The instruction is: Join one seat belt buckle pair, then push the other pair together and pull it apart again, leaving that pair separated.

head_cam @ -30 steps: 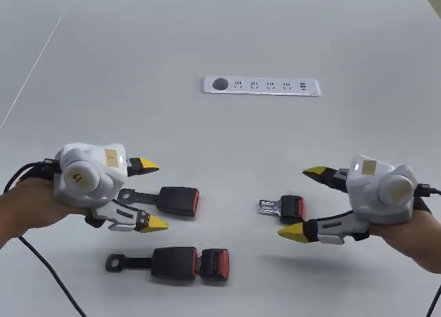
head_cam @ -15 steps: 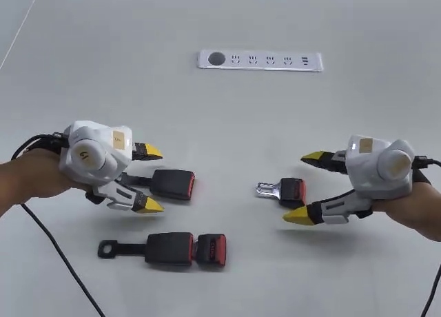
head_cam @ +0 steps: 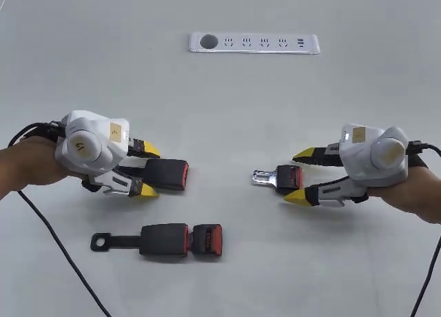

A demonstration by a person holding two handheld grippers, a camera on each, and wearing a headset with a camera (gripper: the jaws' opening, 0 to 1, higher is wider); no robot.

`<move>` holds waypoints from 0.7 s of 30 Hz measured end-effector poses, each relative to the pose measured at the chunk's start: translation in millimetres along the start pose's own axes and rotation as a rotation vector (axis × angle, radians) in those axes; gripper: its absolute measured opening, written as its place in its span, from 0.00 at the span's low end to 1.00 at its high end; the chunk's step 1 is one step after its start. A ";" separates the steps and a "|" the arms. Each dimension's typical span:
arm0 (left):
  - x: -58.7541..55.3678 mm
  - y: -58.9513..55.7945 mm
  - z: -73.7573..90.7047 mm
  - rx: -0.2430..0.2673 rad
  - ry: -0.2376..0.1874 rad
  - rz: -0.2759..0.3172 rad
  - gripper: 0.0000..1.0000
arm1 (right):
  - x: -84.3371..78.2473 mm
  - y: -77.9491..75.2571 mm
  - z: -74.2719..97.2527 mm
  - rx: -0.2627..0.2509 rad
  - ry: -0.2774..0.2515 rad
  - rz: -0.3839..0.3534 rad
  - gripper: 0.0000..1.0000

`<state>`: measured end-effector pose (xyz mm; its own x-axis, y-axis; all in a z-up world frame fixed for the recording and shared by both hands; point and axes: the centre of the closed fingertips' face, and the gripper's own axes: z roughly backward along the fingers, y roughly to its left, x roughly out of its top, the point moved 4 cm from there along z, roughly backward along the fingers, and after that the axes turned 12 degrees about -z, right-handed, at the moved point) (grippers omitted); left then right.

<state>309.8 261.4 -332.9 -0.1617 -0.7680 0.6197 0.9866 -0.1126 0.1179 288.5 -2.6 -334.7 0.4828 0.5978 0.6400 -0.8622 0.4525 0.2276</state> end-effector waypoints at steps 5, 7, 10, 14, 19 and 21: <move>1.8 5.7 0.6 0.026 -0.013 -0.005 0.35 | -2.8 -4.3 -2.1 0.006 0.014 0.039 0.37; 3.1 1.4 0.6 0.006 -0.013 -0.008 0.34 | -2.8 -4.2 -2.0 0.014 0.015 0.047 0.36; 4.0 0.8 1.3 0.006 -0.011 -0.011 0.34 | -2.0 -4.1 -1.4 0.020 0.018 0.057 0.36; 4.0 0.1 1.9 0.000 -0.008 -0.017 0.34 | -2.7 -6.2 0.7 0.035 0.008 0.063 0.35; 3.4 -0.8 2.3 0.002 -0.009 -0.013 0.34 | -2.9 -6.6 1.2 0.042 0.008 0.075 0.34; 3.1 -0.9 2.4 0.002 -0.008 -0.012 0.33 | -2.5 -5.8 1.5 0.045 0.007 0.078 0.34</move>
<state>308.3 260.6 -329.2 -0.1735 -0.7617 0.6243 0.9846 -0.1207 0.1265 292.1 -7.7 -336.6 0.4149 0.6345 0.6521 -0.9031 0.3747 0.2100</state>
